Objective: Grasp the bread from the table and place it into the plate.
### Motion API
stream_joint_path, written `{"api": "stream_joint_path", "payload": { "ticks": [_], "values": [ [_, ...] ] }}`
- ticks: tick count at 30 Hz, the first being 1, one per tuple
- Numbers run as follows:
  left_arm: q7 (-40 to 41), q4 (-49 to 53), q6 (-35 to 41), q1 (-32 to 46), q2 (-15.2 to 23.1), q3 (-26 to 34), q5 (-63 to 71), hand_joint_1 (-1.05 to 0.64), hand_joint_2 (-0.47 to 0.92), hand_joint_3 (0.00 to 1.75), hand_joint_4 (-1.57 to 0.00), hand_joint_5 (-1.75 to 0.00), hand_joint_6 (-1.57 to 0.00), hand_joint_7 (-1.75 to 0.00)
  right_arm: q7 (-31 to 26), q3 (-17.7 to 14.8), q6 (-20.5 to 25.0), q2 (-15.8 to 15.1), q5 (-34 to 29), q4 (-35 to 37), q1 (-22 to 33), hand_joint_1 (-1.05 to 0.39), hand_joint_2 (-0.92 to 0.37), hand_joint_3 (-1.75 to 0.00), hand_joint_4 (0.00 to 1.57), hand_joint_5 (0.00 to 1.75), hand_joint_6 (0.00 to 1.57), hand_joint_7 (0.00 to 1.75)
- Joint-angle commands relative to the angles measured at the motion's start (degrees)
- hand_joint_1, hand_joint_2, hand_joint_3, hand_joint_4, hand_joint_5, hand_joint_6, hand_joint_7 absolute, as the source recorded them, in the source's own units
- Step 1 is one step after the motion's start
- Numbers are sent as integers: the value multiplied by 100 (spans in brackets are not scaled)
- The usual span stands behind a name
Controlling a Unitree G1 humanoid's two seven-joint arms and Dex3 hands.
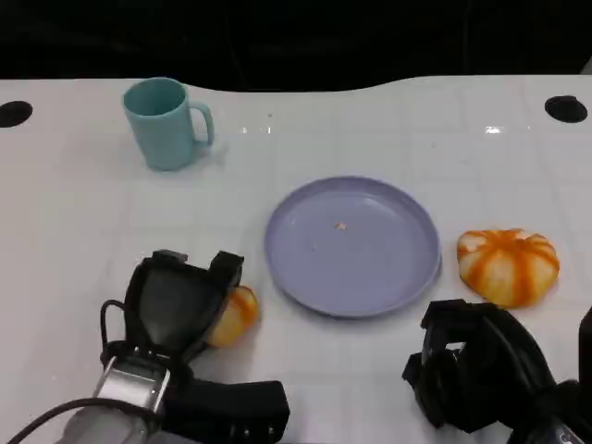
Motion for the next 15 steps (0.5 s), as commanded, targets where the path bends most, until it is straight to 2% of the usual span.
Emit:
{"api": "stream_joint_path", "payload": {
  "ticks": [1, 4, 9, 10, 13, 15],
  "values": [
    [-282, -489, 286, 174, 218, 79, 59, -33, 25, 145, -112, -175, -89, -128, -23, -16, -31, -74, -15, -11, -21, -105, -2, -150, 146, 147, 157, 98],
    [-334, -828, 477, 253, 267, 151, 106, -31, 24, 144, -114, -175, -88, -122, -22, -18, 10, -71, 8, -36, -14, -105, -2, -150, 146, 147, 157, 99],
    [-396, -1281, 512, 352, 371, 302, 46, -26, 23, 150, -115, -175, -89, -133, 12, -32, 30, -75, 42, -19, -16, -105, -2, -149, 145, 146, 157, 99],
    [-345, -1363, 438, 376, 386, 360, -20, -25, 22, 152, -115, -175, -88, -138, 26, -35, 10, -73, 44, 0, -21, -105, -2, -149, 145, 147, 157, 99],
    [-180, -1590, 259, 428, 431, 493, -89, -24, 14, 161, -117, -175, -85, -166, -9, -18, -2, -69, 7, -23, 0, -105, -2, -149, 146, 147, 157, 99],
    [-134, -1685, 187, 441, 446, 548, -77, -24, 13, 165, -117, -175, -84, -172, 5, -15, -3, -70, 13, -29, 6, -105, -2, -149, 146, 147, 157, 99]
  ]
}}
